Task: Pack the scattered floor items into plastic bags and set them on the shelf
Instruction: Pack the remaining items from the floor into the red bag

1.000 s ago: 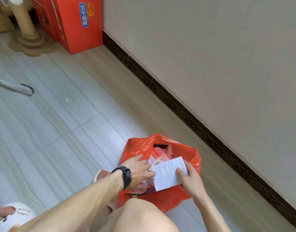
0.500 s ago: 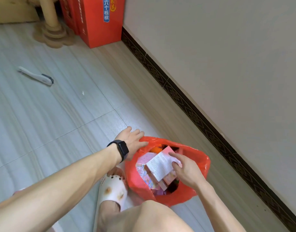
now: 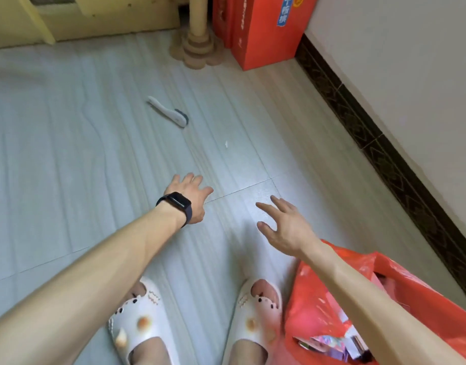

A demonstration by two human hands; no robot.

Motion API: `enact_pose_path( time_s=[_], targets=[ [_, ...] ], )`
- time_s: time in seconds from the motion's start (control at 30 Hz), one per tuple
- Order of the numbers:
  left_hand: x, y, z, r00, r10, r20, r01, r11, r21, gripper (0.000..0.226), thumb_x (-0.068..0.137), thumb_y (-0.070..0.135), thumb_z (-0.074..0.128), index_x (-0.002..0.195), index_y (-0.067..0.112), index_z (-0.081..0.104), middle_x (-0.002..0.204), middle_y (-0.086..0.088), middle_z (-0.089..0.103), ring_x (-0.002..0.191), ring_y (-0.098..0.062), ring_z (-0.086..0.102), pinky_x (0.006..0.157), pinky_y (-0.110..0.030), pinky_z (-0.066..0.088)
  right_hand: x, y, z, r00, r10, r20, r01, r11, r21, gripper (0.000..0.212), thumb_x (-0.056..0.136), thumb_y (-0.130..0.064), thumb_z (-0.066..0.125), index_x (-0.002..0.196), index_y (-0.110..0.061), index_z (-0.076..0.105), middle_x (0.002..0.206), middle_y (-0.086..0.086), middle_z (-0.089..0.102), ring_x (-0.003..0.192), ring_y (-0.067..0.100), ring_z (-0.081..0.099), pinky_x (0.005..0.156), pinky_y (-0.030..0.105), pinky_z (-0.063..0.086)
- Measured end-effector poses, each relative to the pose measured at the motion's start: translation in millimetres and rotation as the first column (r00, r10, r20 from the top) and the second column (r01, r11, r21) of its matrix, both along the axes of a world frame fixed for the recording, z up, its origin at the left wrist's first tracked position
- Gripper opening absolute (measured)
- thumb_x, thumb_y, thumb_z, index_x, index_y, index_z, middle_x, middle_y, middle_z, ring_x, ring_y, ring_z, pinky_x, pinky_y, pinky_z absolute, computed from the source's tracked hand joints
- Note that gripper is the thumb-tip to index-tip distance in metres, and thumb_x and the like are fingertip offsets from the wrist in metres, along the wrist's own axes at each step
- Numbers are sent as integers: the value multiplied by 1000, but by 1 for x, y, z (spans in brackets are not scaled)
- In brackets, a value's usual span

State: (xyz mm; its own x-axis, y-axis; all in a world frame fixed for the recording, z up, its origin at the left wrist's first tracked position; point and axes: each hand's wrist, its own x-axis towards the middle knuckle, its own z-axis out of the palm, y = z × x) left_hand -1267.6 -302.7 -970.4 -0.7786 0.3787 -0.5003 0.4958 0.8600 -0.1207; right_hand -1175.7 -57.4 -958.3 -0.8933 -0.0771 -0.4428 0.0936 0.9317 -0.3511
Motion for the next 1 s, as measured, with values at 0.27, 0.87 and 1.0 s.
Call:
enact_pose_path(
  time_s=[0.27, 0.87, 1.0],
  targets=[
    [-29, -77, -90, 946, 194, 261, -180, 981, -78, 76, 90, 27, 44, 152, 44, 3, 162, -4, -2, 148, -29, 7, 116, -51, 15, -74, -56, -113, 946, 134, 295, -204, 954, 221, 76, 92, -72, 30, 151, -47, -12, 162, -5, -25, 149, 33, -20, 107, 70, 22],
    [-242, -48, -115, 951, 182, -250, -156, 980, 121, 41, 95, 5, 39, 131, 23, 47, 118, -20, 45, 111, -40, 45, 85, -50, 44, -86, -48, -148, 969, 157, 189, -205, 940, 271, 81, 79, -91, 8, 143, -55, -28, 154, -8, -42, 140, 34, -41, 97, 85, 1],
    [-180, -48, -110, 970, 208, -127, -167, 948, 272, 41, 98, 19, 46, 136, 33, 39, 113, -14, 44, 98, -37, 50, 70, -43, 40, -85, -48, -149, 977, 142, 158, -178, 954, 243, 79, 82, -89, 11, 143, -56, -26, 155, -9, -41, 138, 31, -44, 97, 84, -9]
  ],
)
